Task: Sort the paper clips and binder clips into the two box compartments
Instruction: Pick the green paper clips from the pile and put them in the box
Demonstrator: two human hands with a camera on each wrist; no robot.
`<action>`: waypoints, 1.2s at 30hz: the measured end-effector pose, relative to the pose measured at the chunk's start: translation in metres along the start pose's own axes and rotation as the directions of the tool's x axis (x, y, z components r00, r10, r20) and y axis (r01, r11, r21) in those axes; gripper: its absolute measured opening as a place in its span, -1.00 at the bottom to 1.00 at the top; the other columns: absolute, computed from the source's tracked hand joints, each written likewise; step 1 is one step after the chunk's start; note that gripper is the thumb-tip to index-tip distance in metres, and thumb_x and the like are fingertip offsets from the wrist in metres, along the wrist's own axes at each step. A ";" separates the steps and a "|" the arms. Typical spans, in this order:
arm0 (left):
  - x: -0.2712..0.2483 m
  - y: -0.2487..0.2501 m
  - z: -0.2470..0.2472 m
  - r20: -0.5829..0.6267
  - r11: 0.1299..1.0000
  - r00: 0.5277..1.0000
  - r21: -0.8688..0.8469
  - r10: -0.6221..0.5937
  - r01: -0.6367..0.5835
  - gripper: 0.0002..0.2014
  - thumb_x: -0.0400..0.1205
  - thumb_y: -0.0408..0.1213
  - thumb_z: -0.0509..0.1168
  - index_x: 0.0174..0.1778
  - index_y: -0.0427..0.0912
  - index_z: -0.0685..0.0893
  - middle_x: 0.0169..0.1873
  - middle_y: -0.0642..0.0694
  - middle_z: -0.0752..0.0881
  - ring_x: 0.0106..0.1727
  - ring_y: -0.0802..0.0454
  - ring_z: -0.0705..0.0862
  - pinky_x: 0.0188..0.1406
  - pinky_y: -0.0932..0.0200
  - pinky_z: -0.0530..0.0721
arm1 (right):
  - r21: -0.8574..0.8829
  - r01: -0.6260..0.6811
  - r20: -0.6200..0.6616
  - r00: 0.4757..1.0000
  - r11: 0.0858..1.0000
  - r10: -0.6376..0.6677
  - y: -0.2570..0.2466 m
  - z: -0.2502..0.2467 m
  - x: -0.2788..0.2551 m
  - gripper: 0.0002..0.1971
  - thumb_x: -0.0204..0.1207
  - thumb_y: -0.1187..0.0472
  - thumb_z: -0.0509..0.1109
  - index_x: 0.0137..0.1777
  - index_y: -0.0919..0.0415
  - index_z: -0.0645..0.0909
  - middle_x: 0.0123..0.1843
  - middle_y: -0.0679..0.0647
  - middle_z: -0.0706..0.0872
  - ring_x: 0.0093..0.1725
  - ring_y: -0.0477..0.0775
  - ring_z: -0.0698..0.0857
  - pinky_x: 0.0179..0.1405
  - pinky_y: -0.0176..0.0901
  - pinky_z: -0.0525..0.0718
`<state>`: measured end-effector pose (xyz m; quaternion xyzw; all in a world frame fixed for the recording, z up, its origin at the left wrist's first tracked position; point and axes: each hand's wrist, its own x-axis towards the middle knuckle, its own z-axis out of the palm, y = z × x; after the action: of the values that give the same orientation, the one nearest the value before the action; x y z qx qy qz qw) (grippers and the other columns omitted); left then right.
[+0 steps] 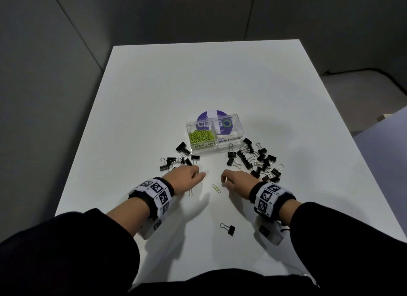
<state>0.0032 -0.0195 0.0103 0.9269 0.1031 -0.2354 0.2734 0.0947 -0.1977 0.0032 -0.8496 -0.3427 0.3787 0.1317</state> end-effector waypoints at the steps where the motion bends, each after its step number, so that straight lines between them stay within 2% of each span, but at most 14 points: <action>1: -0.001 -0.003 -0.003 -0.017 1.000 1.000 0.003 -0.003 0.003 -0.62 0.74 -0.04 -0.05 -0.24 -0.22 0.46 -0.32 -0.12 0.55 -0.25 -0.08 0.52 -0.19 0.10 0.45 | 0.007 0.001 0.004 1.000 1.000 -0.001 -0.002 0.003 0.002 -0.86 0.58 0.26 0.16 0.06 0.23 0.50 0.05 0.25 0.69 0.04 0.25 0.63 -0.12 -0.06 0.45; 3: -0.001 -0.009 -0.011 -0.079 1.000 0.997 -0.023 -0.020 0.018 -0.59 0.75 -0.06 -0.10 -0.26 -0.23 0.46 -0.32 -0.12 0.57 -0.24 -0.11 0.54 -0.18 0.09 0.45 | -0.011 0.006 0.004 1.000 1.000 -0.006 -0.007 0.008 0.007 -0.93 0.58 0.29 0.10 -0.06 0.20 0.41 0.00 0.26 0.65 0.01 0.28 0.62 -0.13 -0.02 0.45; 7: 0.015 -0.014 -0.030 -0.222 0.993 0.970 -0.089 -0.101 0.083 -0.57 0.73 0.01 -0.07 -0.26 -0.22 0.46 -0.43 -0.04 0.49 -0.29 -0.09 0.50 -0.27 0.11 0.38 | -0.142 -0.017 -0.006 1.000 0.990 0.016 -0.020 0.021 0.012 -0.92 0.60 0.18 0.07 -0.09 0.17 0.29 -0.06 0.22 0.58 -0.13 0.20 0.55 -0.20 -0.04 0.40; 9: 0.028 -0.013 -0.039 -0.245 0.988 0.957 -0.061 -0.153 0.143 -0.54 0.70 0.09 -0.03 -0.20 -0.25 0.49 -0.41 -0.04 0.51 -0.29 -0.08 0.53 -0.27 0.10 0.43 | -0.184 -0.030 -0.034 0.999 0.983 0.024 -0.024 0.028 0.013 -0.86 0.56 0.10 0.09 -0.05 0.18 0.33 0.01 0.20 0.62 -0.11 0.20 0.58 -0.20 -0.06 0.40; 12: 0.043 -0.013 -0.049 -0.243 0.979 0.949 -0.015 -0.202 0.205 -0.60 0.70 0.06 0.02 -0.18 -0.24 0.45 -0.27 -0.12 0.56 -0.22 -0.11 0.53 -0.22 0.09 0.45 | -0.240 -0.042 -0.073 0.997 0.970 0.025 -0.028 0.035 0.015 -0.69 0.59 0.00 0.11 0.11 0.24 0.39 0.06 0.20 0.62 0.03 0.27 0.64 -0.15 -0.04 0.44; 16: 0.054 -0.018 -0.051 -0.242 0.984 0.957 0.028 -0.163 0.174 -0.63 0.73 -0.04 0.00 -0.09 -0.29 0.51 -0.12 -0.25 0.66 -0.10 -0.19 0.60 -0.13 0.02 0.51 | -0.417 -0.009 -0.049 0.999 0.909 -0.012 -0.028 0.037 0.021 -0.78 0.64 0.18 0.13 0.17 0.30 0.37 0.13 0.23 0.61 0.04 0.29 0.66 -0.20 -0.01 0.47; 18: 0.056 -0.021 -0.052 -0.248 0.987 0.958 0.029 -0.146 0.158 -0.64 0.73 -0.05 -0.01 -0.10 -0.28 0.51 -0.12 -0.27 0.67 -0.13 -0.19 0.59 -0.13 0.01 0.52 | -0.457 0.004 -0.026 0.999 0.889 -0.018 -0.026 0.038 0.024 -0.83 0.62 0.24 0.15 0.14 0.29 0.37 0.11 0.22 0.63 0.00 0.28 0.67 -0.25 -0.02 0.45; 21: 0.059 -0.025 -0.056 -0.243 0.988 0.960 0.036 -0.137 0.150 -0.63 0.73 -0.02 -0.03 -0.20 -0.23 0.42 -0.27 -0.17 0.59 -0.19 -0.16 0.56 -0.19 0.04 0.48 | -0.437 -0.022 -0.041 0.999 0.899 0.004 -0.030 0.032 0.027 -0.83 0.59 0.29 0.19 0.13 0.29 0.37 0.10 0.22 0.63 0.01 0.27 0.67 -0.26 -0.03 0.42; 23: 0.058 -0.028 -0.060 -0.246 0.989 0.960 0.025 -0.134 0.145 -0.56 0.72 0.06 -0.08 -0.25 -0.21 0.43 -0.40 -0.07 0.51 -0.27 -0.10 0.53 -0.24 0.09 0.44 | -0.361 -0.061 -0.097 0.995 0.930 0.028 -0.032 0.024 0.027 -0.83 0.60 0.21 0.18 0.10 0.28 0.38 0.08 0.18 0.62 0.00 0.26 0.66 -0.24 -0.05 0.42; 27: 0.053 -0.048 -0.058 -0.247 0.987 0.957 0.006 -0.153 0.159 -0.51 0.75 0.02 -0.16 -0.23 -0.25 0.49 -0.33 -0.15 0.57 -0.23 -0.13 0.54 -0.18 0.10 0.44 | -0.346 -0.057 -0.152 0.988 0.937 0.004 -0.019 0.015 0.019 -0.84 0.64 0.09 0.14 -0.09 0.16 0.36 -0.12 0.08 0.59 -0.22 0.12 0.56 -0.26 -0.07 0.55; 29: 0.049 -0.064 -0.056 -0.248 0.982 0.952 0.007 -0.180 0.188 -0.59 0.76 -0.06 -0.12 -0.13 -0.26 0.49 -0.29 -0.18 0.58 -0.21 -0.15 0.56 -0.21 0.09 0.42 | -0.300 -0.096 -0.163 0.985 0.949 0.048 -0.009 0.010 0.017 -0.81 0.68 0.08 0.05 -0.13 0.14 0.31 -0.23 0.00 0.51 -0.25 0.08 0.54 -0.26 -0.09 0.51; 32: 0.044 -0.082 -0.053 -0.254 0.970 0.937 -0.021 -0.240 0.243 -0.70 0.76 -0.13 -0.11 0.23 -0.22 0.40 -0.22 -0.21 0.66 -0.19 -0.18 0.63 -0.19 0.07 0.49 | -0.249 -0.120 -0.146 0.986 0.961 0.085 0.001 0.004 0.015 -0.80 0.69 0.11 0.03 -0.13 0.18 0.31 -0.27 0.01 0.49 -0.21 0.11 0.50 -0.21 -0.13 0.39; 34: 0.039 -0.086 -0.048 -0.232 0.967 0.940 -0.040 -0.252 0.250 -0.68 0.75 -0.12 -0.11 0.35 -0.16 0.31 -0.17 -0.23 0.70 -0.15 -0.18 0.65 -0.14 0.05 0.52 | -0.217 -0.060 -0.106 0.994 0.974 0.038 0.003 0.004 0.011 -0.82 0.68 0.16 0.05 0.00 0.23 0.42 -0.08 0.13 0.63 -0.11 0.17 0.60 -0.17 -0.10 0.43; 36: 0.034 -0.084 -0.040 -0.190 0.973 0.954 -0.067 -0.231 0.222 -0.70 0.75 -0.16 -0.07 0.35 -0.19 0.30 -0.22 -0.17 0.64 -0.20 -0.14 0.61 -0.19 0.10 0.47 | -0.204 0.017 -0.071 0.997 0.979 -0.032 0.002 0.007 0.008 -0.76 0.69 0.13 0.04 0.21 0.20 0.45 0.14 0.16 0.65 0.04 0.20 0.64 -0.06 -0.07 0.52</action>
<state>0.0213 0.0740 -0.0156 0.9213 0.2403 -0.1702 0.2539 0.0942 -0.1940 -0.0063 -0.8678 -0.3848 0.3084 0.0615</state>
